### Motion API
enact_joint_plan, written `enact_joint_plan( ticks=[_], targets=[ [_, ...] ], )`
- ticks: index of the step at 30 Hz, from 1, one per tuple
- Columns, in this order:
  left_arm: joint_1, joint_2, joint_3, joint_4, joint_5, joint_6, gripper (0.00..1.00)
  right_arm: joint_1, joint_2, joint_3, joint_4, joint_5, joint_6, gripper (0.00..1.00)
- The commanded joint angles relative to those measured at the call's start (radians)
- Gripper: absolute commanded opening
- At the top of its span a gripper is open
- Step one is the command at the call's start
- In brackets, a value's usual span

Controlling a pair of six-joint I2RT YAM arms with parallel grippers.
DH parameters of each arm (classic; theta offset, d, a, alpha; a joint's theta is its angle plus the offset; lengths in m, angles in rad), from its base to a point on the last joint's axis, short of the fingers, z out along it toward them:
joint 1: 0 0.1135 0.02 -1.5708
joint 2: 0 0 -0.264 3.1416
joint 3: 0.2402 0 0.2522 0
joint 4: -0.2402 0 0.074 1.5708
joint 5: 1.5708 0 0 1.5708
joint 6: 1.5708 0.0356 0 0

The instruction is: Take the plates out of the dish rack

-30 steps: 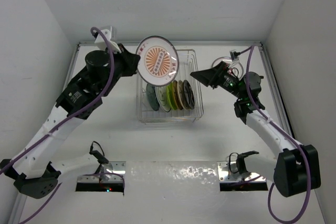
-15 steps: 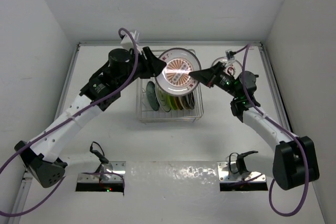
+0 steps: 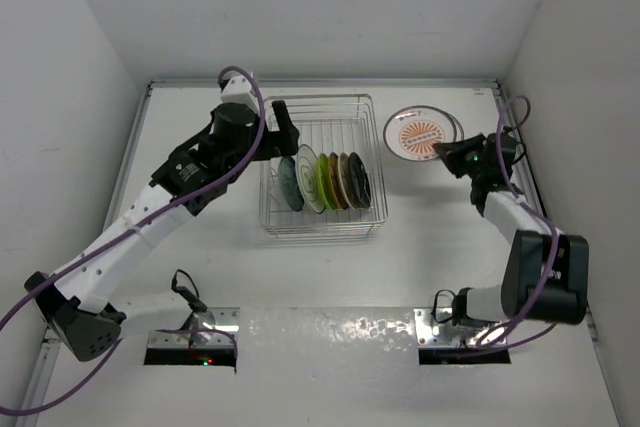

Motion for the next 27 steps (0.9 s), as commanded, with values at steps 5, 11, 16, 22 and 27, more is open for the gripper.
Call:
enact_joint_plan(
  ticks=[5,11,16,22,27],
  targets=[
    [-0.004,-0.073,-0.037,-0.044,-0.034,0.075,0.97,-0.076,0.381,0.279,0.033,-0.025,-0.056,0.03],
    [-0.004,-0.073,-0.057,-0.061,-0.061,0.115,0.97,-0.107,0.524,0.379,0.113,-0.018,-0.033,0.02],
    [-0.004,-0.071,-0.089,-0.045,-0.064,0.117,0.97,-0.11,0.559,0.41,0.027,-0.005,-0.059,0.12],
    [-0.004,-0.067,-0.103,-0.041,-0.009,0.118,0.97,-0.129,0.601,0.491,-0.073,-0.013,-0.144,0.36],
    [-0.006,-0.082,-0.118,-0.044,-0.007,0.118,0.97,-0.133,0.618,0.627,-0.27,0.007,-0.223,0.79]
  ],
)
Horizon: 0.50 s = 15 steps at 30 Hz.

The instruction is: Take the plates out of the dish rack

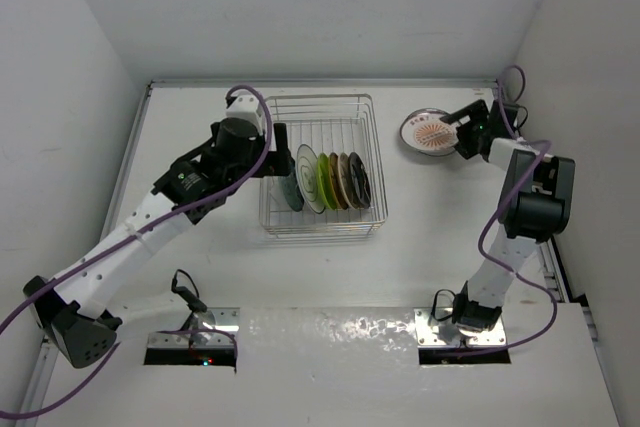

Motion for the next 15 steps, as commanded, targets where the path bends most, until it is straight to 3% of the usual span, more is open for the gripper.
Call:
enact_joint_plan(
  ticks=[1,2,6,8,15],
  targets=[
    [-0.004,-0.033,-0.009,0.025,0.015,0.014,0.97,-0.007,0.0,0.116,-0.142,0.028,-0.097,0.94],
    [-0.004,-0.033,-0.009,0.028,0.017,0.013,0.97,-0.007,0.004,0.138,-0.18,0.043,-0.109,0.99],
    [-0.006,-0.028,-0.003,0.031,0.029,0.0,0.98,0.008,0.03,0.289,-0.514,0.161,-0.222,0.99],
    [-0.004,-0.019,0.0,0.028,0.035,-0.006,0.98,0.021,0.027,0.327,-0.593,0.247,-0.263,0.99],
    [-0.006,0.039,0.012,0.022,0.086,-0.032,0.98,0.05,0.092,0.426,-0.668,0.157,-0.307,0.99]
  ],
)
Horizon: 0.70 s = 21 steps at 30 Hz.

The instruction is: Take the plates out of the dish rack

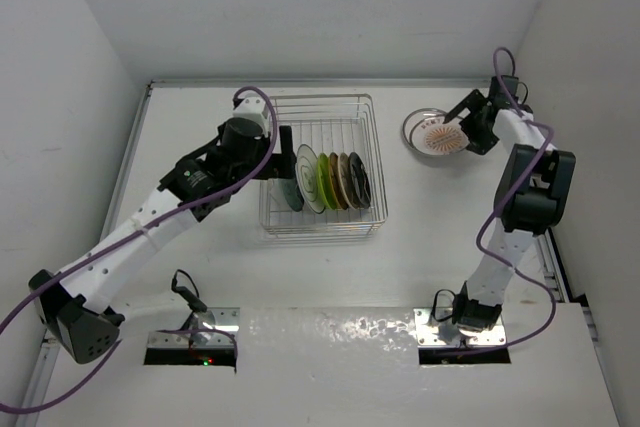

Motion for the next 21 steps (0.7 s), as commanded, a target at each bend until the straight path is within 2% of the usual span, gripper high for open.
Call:
enact_joint_plan(
  ticks=[1,5,8,12,15,17,18,20,21],
  targets=[
    [-0.006,0.018,0.019,0.027,0.043,-0.021,0.98,0.022,0.046,0.068,-0.062,-0.059,-0.046,0.99],
    [-0.006,0.018,0.021,0.027,0.052,-0.022,0.98,0.039,0.09,0.138,-0.103,-0.088,-0.054,0.99],
    [-0.006,0.017,0.023,0.019,0.05,-0.019,0.98,0.039,0.099,0.183,-0.155,-0.047,-0.067,0.99],
    [-0.006,0.021,0.019,0.021,0.047,-0.021,0.98,0.074,0.073,0.247,-0.254,0.16,-0.151,0.99],
    [-0.006,0.043,0.026,0.025,0.044,-0.033,0.98,0.11,-0.021,0.205,-0.256,0.196,-0.184,0.99],
    [-0.006,0.088,0.053,0.007,0.014,-0.055,0.97,0.182,-0.167,0.11,-0.182,0.257,-0.239,0.99],
    [-0.006,0.108,0.067,-0.005,0.001,-0.062,0.94,0.259,-0.213,0.084,-0.161,0.304,-0.267,0.99],
    [-0.009,0.165,0.108,-0.037,-0.037,-0.084,0.9,0.326,-0.33,0.027,-0.165,0.34,-0.326,0.99],
    [-0.01,0.181,0.116,-0.044,-0.048,-0.088,0.84,0.382,-0.364,0.002,-0.165,0.354,-0.34,0.99]
  ],
)
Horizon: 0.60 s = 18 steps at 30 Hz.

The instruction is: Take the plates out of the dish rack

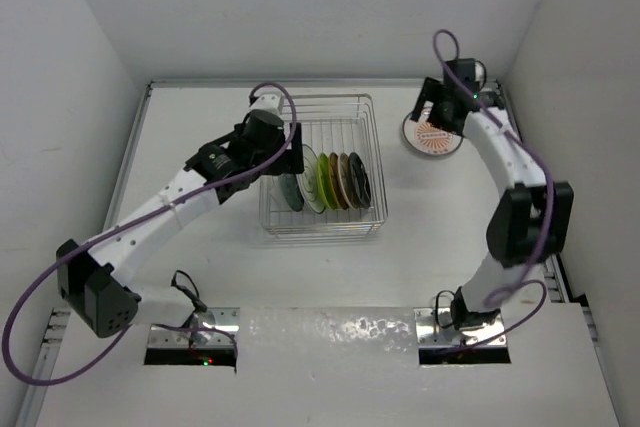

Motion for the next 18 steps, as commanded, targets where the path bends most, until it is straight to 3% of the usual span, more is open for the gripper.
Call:
enact_joint_plan(
  ticks=[1,8,9,14,18],
  targets=[
    [-0.012,0.061,0.073,-0.015,-0.072,-0.042,0.81,0.161,-0.237,-0.091,0.045,0.128,-0.131,0.99],
    [-0.045,0.223,0.154,-0.036,-0.119,-0.065,0.65,0.287,-0.527,-0.421,0.117,0.179,-0.148,0.99],
    [-0.051,0.258,0.174,-0.052,-0.139,-0.069,0.58,0.288,-0.549,-0.473,0.122,0.176,-0.146,0.99],
    [-0.062,0.32,0.191,-0.053,-0.169,-0.091,0.38,0.288,-0.659,-0.614,0.123,0.171,-0.148,0.99],
    [-0.069,0.37,0.207,-0.058,-0.176,-0.102,0.28,0.289,-0.684,-0.648,0.119,0.17,-0.16,0.99]
  ],
)
